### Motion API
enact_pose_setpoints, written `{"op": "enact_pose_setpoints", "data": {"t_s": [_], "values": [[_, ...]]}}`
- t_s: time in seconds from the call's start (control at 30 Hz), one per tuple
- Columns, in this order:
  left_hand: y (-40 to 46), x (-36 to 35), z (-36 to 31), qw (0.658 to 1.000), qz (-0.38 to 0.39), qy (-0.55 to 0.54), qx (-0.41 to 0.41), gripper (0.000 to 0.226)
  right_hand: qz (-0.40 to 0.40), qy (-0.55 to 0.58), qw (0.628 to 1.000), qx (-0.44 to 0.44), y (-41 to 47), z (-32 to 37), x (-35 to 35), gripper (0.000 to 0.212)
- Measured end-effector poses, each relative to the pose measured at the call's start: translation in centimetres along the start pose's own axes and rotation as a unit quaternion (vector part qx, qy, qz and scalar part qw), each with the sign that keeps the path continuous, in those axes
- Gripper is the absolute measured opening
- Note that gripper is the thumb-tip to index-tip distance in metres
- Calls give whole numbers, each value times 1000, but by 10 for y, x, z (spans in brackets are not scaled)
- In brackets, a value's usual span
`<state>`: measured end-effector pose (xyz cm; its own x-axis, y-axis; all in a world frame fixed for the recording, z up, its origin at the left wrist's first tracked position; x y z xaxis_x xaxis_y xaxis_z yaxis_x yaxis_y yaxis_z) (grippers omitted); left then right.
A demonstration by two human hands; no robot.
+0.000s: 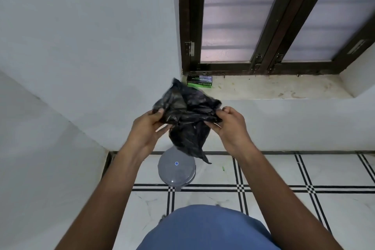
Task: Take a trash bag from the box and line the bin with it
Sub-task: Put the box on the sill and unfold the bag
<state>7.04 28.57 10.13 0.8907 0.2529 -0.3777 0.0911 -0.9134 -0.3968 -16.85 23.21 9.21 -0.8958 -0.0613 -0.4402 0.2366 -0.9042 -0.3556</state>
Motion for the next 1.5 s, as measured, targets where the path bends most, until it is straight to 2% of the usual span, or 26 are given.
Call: {"op": "enact_pose_setpoints", "data": {"t_s": [0.07,0.13,0.2,0.23,0.27,0.3,0.37,0.43,0.5,0.57,0.6,0.67,0.7,0.77,0.83,0.9,0.93,0.97,1.03,1.07,1.1,1.17,1.23,1.33,1.4,1.5], "values": [[-1,10,-3,989,2,-146,-6,28,-31,56,998,-23,0,-3,8,26],[-4,17,-8,973,8,-227,-27,34,-41,98,993,-55,-2,-6,16,16],[-6,20,-11,980,16,-193,-43,37,-29,33,993,-106,-5,-10,18,16],[-7,19,-12,988,21,-143,-49,37,-19,-67,990,-125,-9,-10,17,23],[-6,18,-11,995,17,-82,-48,34,-11,-177,976,-128,-12,-10,15,43],[-6,16,-10,998,15,-37,-45,29,-10,-271,957,-108,-15,-9,11,73],[-7,9,-9,999,10,23,-33,23,25,-374,927,-17,-25,-4,-8,125],[-8,2,-7,998,24,47,-24,27,109,-414,902,55,-33,-1,-31,137],[-8,-5,-6,997,41,57,-18,28,163,-449,876,59,-35,-1,-46,119],[-12,-9,-10,997,58,54,-21,21,170,-473,863,50,-30,1,-51,64],[-14,-10,-13,996,69,55,-19,24,163,-455,874,44,-28,3,-52,38],[-18,-5,-16,991,108,76,-8,45,161,-338,927,20,-27,8,-47,18],[-19,0,-17,986,127,112,2,54,175,-267,948,-4,-30,13,-45,18],[-20,13,-16,957,124,260,23,62,221,-153,961,-66,-39,23,-42,28],[-20,23,-14,907,111,404,42,47,225,-91,963,-115,-44,32,-37,29],[-20,30,-12,860,82,502,39,17,191,-35,975,-106,-41,35,-31,27],[-21,34,-14,849,71,522,33,11,174,-17,980,-92,-39,36,-28,30],[-21,38,-16,858,60,509,39,15,157,-17,984,-78,-37,36,-26,37],[-24,44,-18,923,71,371,74,5,102,-110,988,-29,-33,39,-19,53],[-25,46,-19,953,84,274,99,20,59,-213,975,2,-31,40,-14,60],[-28,47,-19,971,104,179,124,34,17,-336,942,24,-28,40,-9,67],[-33,43,-22,981,136,55,129,38,-61,-529,846,16,-27,34,-3,86],[-34,37,-22,984,149,-12,102,34,-83,-608,789,-22,-22,28,-1,96],[-28,30,-21,989,136,-8,60,29,-31,-644,760,-78,-21,24,-4,106],[-22,25,-21,988,143,40,46,35,33,-676,735,-28,-28,29,-15,124],[-21,15,-20,982,165,88,40,51,144,-650,742,77,-40,36,-39,133]]}}
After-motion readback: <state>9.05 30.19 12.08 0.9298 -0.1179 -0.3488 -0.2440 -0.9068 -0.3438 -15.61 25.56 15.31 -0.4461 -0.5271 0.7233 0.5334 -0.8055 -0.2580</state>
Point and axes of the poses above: each hand's wrist, its own y-axis towards the middle knuckle, its own x-axis out of the back of the hand, z = x × y, the point moved 3 cm from there along y, towards the middle knuckle, and after that the axes turned 10 degrees about z, right-handed, at the moved point
